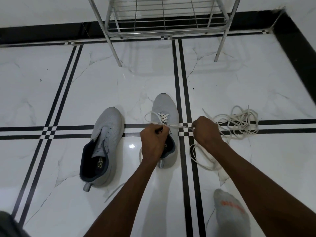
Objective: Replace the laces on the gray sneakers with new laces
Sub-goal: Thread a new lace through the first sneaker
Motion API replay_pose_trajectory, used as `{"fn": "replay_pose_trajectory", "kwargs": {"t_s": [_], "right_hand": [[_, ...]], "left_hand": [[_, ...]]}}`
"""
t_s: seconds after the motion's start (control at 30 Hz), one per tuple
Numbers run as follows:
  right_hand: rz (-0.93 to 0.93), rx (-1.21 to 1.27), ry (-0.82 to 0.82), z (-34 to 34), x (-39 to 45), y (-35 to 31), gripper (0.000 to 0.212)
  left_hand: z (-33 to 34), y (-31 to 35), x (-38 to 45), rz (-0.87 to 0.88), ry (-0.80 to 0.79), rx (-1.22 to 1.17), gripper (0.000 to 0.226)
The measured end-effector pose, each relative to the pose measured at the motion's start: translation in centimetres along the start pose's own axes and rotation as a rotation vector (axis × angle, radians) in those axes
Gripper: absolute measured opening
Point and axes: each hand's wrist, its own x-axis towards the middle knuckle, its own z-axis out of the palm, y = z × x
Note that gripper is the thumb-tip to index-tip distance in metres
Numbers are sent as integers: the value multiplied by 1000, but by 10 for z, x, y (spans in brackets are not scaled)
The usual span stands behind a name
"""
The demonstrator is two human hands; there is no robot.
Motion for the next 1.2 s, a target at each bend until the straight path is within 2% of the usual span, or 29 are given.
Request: {"fn": "replay_pose_trajectory", "kwargs": {"t_s": [0.07,0.13,0.2,0.27,0.4,0.43,0.47,0.53,0.57,0.6,0.67,0.73,0.8,0.87,0.93,1.03,1.07,1.2], "right_hand": [[-119,314,-50,-5,2,-16,47],[-213,497,-21,-7,5,-34,35],[-262,482,62,-2,4,-44,16],[-244,371,96,2,1,-44,18],[38,21,-60,0,-1,-13,9],[53,-25,-82,2,-1,-6,16],[13,-1,-77,3,0,-1,29],[-132,249,-36,3,2,-6,52],[-199,386,-3,2,3,-14,51],[-260,478,27,0,4,-24,41],[-327,497,82,0,4,-42,19],[-265,370,84,2,2,-46,18],[-137,178,28,4,3,-34,18],[-26,101,-34,7,3,-15,14],[-79,182,-19,9,2,-9,12],[-262,480,82,7,1,-24,35],[-287,543,105,7,2,-30,37],[-264,567,68,9,4,-37,13]], "left_hand": [[0,0,1,7,11,9,17],[0,3,0,14,19,11,16],[-1,3,1,14,25,21,17],[-2,1,2,7,27,25,16],[-6,-2,4,-26,46,17,16],[-7,-1,5,-29,47,16,16],[-8,-1,6,-28,41,19,16],[-9,0,8,-19,27,22,14],[-9,1,9,-15,20,20,14],[-9,2,9,-13,14,22,14],[-8,1,10,-8,11,38,15],[-9,0,10,-20,19,53,16],[-10,1,10,-31,23,56,15],[-12,0,10,-25,24,49,15],[-12,-1,11,-19,15,40,15],[-11,-2,11,-22,5,41,14],[-12,-3,11,-23,1,45,14],[-12,-5,12,-15,1,61,16]]}}
